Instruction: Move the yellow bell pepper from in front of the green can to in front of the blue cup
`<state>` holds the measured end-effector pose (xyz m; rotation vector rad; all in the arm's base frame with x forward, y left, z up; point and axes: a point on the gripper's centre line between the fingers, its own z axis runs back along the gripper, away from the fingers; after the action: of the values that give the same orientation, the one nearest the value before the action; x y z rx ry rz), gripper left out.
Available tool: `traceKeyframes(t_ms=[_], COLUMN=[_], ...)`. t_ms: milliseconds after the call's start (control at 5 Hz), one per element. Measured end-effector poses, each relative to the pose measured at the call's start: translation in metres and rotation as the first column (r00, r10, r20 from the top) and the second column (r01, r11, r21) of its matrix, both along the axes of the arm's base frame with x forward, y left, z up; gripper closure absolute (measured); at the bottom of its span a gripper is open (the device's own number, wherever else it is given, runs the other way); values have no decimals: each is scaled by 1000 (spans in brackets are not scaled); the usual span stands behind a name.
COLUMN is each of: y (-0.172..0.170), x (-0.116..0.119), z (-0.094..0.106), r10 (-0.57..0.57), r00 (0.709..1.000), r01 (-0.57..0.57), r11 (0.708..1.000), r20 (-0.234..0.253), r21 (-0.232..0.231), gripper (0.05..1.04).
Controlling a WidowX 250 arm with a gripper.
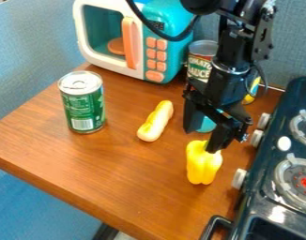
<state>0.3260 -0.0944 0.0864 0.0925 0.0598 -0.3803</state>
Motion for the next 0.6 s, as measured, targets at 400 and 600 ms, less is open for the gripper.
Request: traceKeyframes(t_ms=[400,600], y=[16,61], x=[-14,-27], z=[43,67], r10=[95,247], r00=[992,963], r01=[-95,-247], r11=[995,969], r20=[85,105], r21=[-8,-14], gripper=[79,79])
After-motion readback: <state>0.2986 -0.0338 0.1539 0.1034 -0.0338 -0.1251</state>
